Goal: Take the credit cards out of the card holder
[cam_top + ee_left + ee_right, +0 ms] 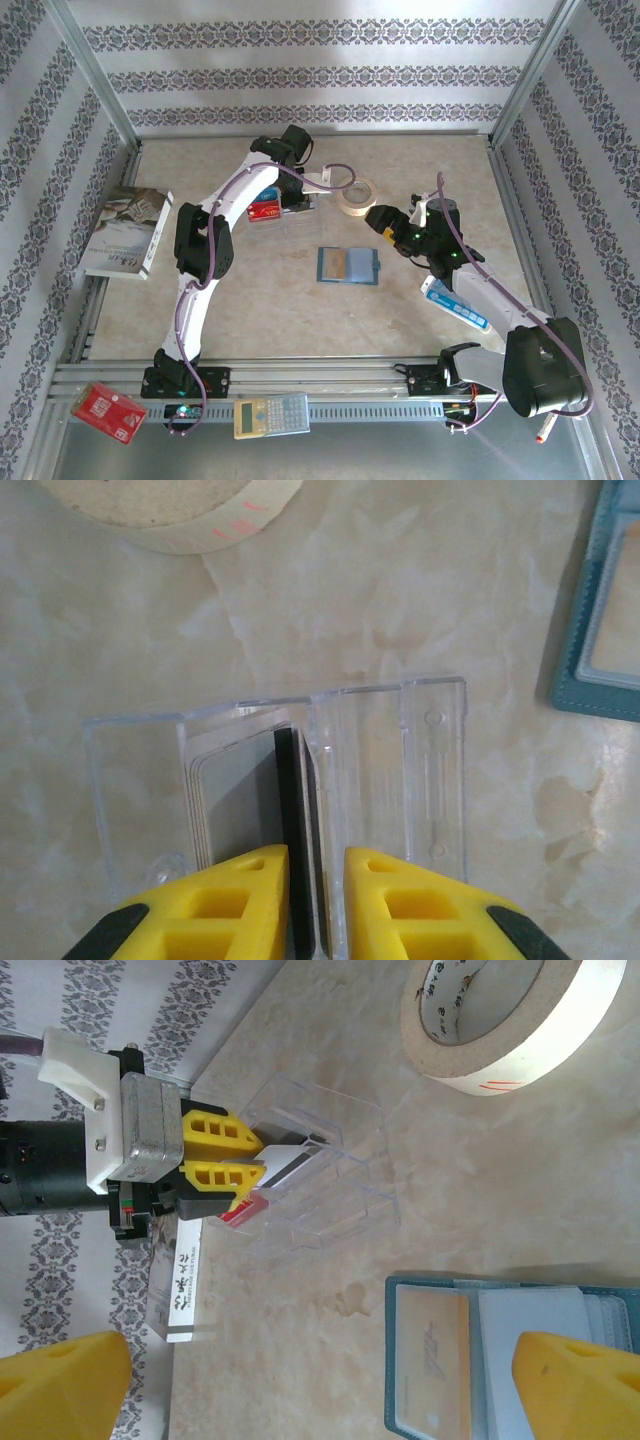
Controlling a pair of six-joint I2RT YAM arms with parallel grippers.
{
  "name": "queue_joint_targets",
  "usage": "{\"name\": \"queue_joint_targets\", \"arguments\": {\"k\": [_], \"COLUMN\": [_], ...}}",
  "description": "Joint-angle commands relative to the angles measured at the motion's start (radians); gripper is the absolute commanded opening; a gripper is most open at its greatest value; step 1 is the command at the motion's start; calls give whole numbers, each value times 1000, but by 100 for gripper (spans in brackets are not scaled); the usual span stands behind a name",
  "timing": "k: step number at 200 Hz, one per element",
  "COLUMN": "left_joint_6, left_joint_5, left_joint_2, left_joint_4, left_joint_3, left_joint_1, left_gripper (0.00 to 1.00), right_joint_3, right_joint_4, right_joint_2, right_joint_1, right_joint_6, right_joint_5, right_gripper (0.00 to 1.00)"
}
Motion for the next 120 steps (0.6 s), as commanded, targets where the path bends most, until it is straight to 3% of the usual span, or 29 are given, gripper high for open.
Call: {"name": "queue_joint_targets", "arguments": {"k": [1,41,94,120], "left_joint_6": [1,-6,-36,-117], "left_joint_5": [-31,-26,1,50], "left_joint_2": [-54,-71,-101,-127], "left_joint_4": [31,18,-2,4], "left_joint_3": [28,30,53,52], "left_joint_1": [-8,-9,-8,-8], "left_gripper": [20,17,20,24], "right_joint_3": [-13,-18,-17,-14], "right_joint_4": [12,15,23,23], "right_joint_2": [6,9,19,32], "right_joint_1": [-4,-4,-4,0], "right_joint_6": [8,7,10,6], "right_joint_5": [-14,-15,-20,-26], "right_gripper": [98,98,98,97]}}
